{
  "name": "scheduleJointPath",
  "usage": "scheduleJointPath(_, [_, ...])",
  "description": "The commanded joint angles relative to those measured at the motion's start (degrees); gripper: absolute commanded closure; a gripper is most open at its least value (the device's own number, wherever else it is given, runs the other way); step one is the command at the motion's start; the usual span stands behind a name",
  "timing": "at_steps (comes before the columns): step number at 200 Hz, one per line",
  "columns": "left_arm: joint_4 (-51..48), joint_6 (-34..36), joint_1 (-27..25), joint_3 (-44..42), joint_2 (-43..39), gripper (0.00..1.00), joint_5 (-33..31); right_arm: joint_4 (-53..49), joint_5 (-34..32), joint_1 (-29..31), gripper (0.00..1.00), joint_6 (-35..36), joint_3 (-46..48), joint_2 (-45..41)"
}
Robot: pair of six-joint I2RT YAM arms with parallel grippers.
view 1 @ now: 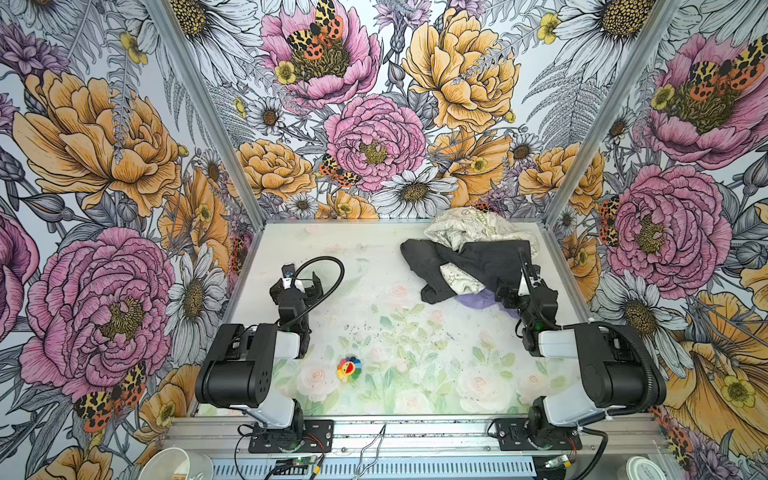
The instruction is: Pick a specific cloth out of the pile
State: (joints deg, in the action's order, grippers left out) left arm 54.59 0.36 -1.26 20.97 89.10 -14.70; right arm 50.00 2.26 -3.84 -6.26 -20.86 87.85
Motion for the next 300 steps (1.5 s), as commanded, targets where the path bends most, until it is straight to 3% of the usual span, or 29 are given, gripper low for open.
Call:
scheduleJointPath(1, [0.5,-0.4,0.0,0.1,-0.1,0.01,1.0,0.9,0.7,-0.1,0.01,0.7,-1.3,0.4])
scheduleJointPath(210, [1.0,-0.4,-0.1,-0.1,-0.1,0.01,0.4,0.0,-0.1,0.2,0.0,1.0,-1.6,0.0])
scheduleJointPath(259, [7.8,-0.6,-1.1,-6.0,-5.5,0.01,-3.9,-10.0,-3.2,0.5,0.01,-0.2,-1.0,-12.4])
scheduleJointPath(300, [-5.8,0.4,-4.5,-5.3,-19.3,0.01,-8.3,-26.0,-6.0,0.6,0.01,-4.9,-1.7,-28.8])
